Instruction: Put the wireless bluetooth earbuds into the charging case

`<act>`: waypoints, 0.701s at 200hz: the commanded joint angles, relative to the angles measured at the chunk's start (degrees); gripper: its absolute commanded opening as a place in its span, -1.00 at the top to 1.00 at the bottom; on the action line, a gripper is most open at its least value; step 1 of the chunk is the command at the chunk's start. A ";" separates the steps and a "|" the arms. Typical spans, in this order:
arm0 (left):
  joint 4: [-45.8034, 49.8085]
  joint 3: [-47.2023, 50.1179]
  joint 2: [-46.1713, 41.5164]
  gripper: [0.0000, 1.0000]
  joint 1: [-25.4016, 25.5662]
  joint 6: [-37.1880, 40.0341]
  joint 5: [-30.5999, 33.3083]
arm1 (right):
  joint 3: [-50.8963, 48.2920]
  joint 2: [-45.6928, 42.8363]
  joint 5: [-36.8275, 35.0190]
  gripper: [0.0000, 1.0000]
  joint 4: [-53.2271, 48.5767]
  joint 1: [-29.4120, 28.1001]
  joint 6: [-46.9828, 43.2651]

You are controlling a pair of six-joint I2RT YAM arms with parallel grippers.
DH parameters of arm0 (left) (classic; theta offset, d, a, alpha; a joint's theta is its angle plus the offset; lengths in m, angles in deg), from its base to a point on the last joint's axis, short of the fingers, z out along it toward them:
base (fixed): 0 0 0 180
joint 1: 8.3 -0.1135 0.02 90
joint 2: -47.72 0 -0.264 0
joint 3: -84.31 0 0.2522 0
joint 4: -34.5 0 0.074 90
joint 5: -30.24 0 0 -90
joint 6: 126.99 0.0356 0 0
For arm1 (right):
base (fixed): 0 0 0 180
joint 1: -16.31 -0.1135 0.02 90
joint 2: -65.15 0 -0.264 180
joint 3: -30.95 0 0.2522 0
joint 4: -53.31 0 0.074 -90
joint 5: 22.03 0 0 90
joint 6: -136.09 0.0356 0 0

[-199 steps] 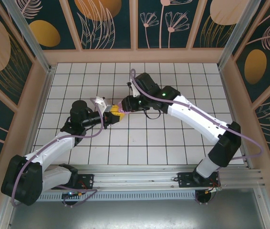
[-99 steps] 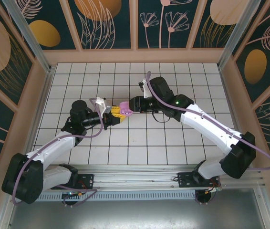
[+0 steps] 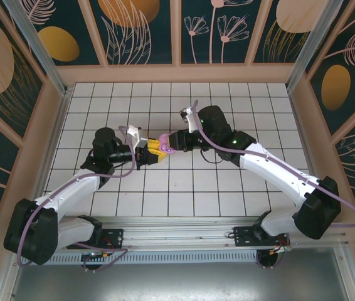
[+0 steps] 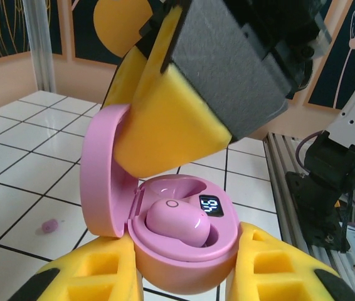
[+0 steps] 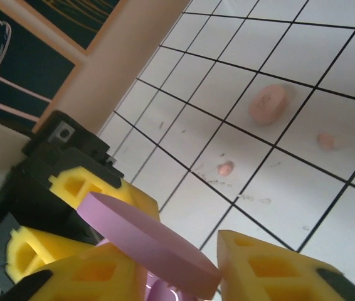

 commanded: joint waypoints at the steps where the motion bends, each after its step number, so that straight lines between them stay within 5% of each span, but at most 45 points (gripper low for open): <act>1: 1.97 -1.90 -0.18 1.00 0.48 2.82 -4.57 | -1.29 -2.03 -0.41 0.48 5.06 0.26 -2.38; 60: -0.85 -0.42 -0.75 1.00 0.51 1.02 -2.39 | -3.51 -5.25 -5.82 0.83 6.54 -1.71 -5.90; 140: -5.38 2.17 -3.11 0.61 0.48 -1.40 -0.23 | -3.44 -5.25 -8.86 1.00 7.34 -3.50 -7.10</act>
